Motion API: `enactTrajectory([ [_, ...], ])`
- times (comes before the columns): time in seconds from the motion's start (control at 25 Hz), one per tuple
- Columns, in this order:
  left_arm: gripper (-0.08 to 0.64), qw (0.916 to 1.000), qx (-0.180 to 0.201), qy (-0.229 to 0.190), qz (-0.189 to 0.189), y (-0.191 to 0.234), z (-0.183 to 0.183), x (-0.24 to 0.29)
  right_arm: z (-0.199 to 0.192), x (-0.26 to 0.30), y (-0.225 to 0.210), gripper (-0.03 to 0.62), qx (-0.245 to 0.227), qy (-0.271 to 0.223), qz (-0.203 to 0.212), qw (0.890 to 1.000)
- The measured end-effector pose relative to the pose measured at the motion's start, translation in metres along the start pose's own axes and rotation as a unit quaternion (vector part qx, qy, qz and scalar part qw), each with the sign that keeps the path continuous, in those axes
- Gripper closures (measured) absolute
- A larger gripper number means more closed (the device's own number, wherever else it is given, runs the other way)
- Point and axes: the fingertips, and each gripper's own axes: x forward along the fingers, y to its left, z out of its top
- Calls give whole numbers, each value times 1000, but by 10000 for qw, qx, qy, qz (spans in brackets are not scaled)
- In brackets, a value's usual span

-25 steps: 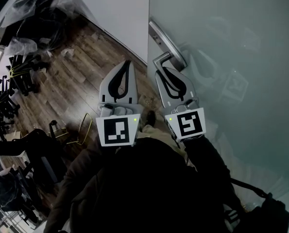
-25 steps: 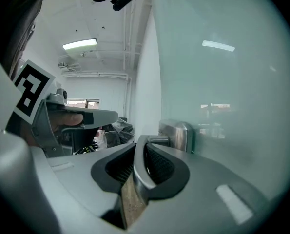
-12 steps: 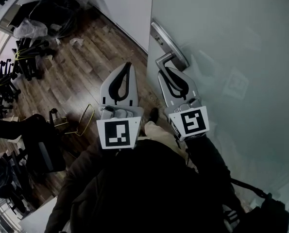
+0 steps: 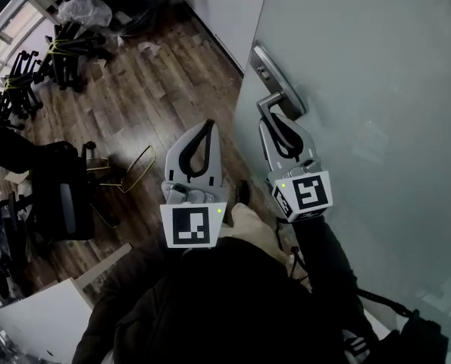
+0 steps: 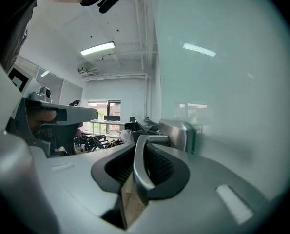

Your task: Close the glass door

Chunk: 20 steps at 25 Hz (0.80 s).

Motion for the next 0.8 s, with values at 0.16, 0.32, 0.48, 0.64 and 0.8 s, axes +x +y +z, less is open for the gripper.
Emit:
enactTrajectory([
  [0.16,563,9997,72,7,223,1,-1,-43,-3,-9,36,531,-43,-74,255,9996],
  [0.32,563,9986,60,-42,520,3,-1,-87,-5,-20,77,531,-64,-54,518,9986],
  [0.48,563,9965,78,52,826,7,-8,-132,2,-25,114,531,-84,-176,792,9967],
  [0.64,563,9927,-33,202,1189,6,-20,-185,1,-33,153,529,-188,-149,1147,9931],
  [0.8,563,9872,-68,254,1571,8,-19,-242,1,-54,193,528,-201,-166,1433,9893],
])
